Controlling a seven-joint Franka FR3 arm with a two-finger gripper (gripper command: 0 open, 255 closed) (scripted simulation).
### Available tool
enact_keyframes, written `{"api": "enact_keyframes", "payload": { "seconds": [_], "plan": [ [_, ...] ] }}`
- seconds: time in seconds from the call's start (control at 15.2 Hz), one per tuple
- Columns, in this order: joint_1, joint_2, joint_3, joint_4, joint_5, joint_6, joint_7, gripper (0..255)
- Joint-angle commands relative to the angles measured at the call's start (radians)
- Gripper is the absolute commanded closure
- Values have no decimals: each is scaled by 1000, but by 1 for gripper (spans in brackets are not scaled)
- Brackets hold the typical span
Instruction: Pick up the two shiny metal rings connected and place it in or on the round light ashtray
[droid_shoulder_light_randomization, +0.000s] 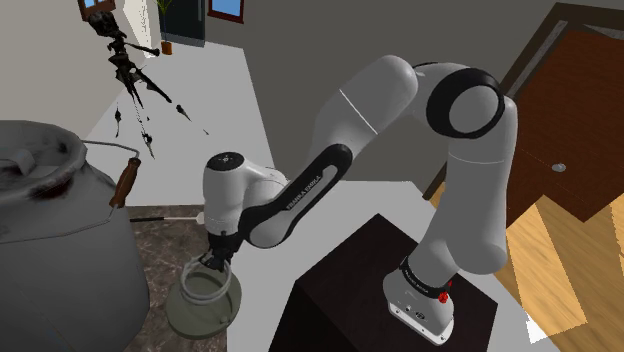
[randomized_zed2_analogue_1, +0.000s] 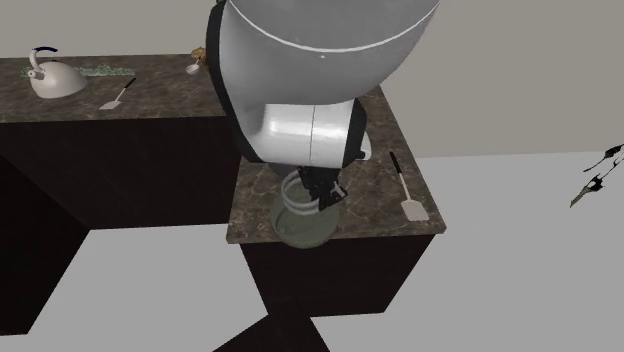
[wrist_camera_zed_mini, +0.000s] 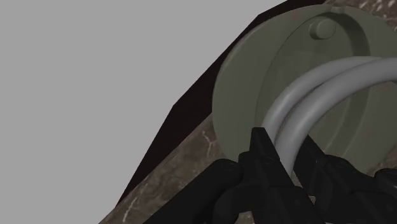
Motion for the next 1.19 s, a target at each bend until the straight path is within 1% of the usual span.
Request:
{"api": "enact_keyframes", "payload": {
  "seconds": [0.0,0.79,1.12],
  "plan": [
    [12,14,-5,-3,-9,18,17,255],
    [55,161,-60,33,-67,128,55,255],
    [55,161,-60,33,-67,128,55,255]
  ]
}}
